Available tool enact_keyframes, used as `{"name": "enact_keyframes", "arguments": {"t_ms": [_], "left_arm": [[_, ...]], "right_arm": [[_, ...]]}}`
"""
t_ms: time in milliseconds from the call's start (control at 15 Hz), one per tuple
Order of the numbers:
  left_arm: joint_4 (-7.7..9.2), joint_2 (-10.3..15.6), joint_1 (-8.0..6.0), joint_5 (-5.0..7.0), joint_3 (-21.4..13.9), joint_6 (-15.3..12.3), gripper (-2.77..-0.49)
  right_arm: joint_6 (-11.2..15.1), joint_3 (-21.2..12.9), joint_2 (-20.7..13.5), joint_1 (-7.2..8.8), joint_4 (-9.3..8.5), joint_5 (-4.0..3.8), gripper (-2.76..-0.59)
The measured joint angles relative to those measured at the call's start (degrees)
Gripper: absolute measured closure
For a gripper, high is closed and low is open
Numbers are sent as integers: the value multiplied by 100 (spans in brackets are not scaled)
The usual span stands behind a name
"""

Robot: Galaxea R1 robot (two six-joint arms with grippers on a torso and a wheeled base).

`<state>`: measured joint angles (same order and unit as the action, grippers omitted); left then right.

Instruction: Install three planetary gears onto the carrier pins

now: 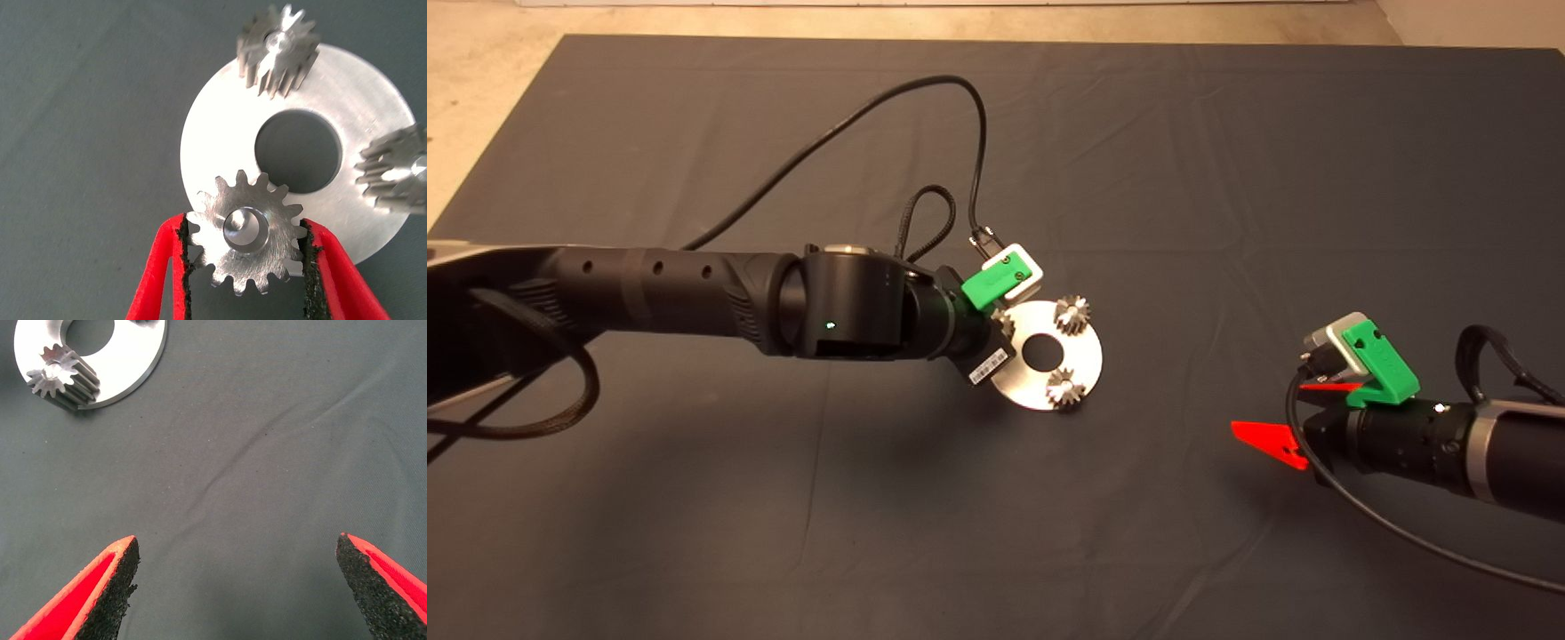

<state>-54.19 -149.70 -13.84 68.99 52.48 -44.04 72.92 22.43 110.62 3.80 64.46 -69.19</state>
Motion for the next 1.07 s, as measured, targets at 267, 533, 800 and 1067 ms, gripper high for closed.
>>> {"name": "enact_keyframes", "arguments": {"t_ms": [267,533,800,1067], "left_arm": [[0,-96,0,-24,99,0,-75],[0,-112,34,-24,167,4,-74],[-13,-124,80,-30,199,17,-73],[-16,-124,82,-41,208,22,-73]], "right_arm": [[-2,-5,-141,0,0,12,-220],[-4,-5,-289,0,0,197,-220],[-4,-6,-347,7,0,217,-220],[-4,-9,-347,33,2,217,-220]]}}
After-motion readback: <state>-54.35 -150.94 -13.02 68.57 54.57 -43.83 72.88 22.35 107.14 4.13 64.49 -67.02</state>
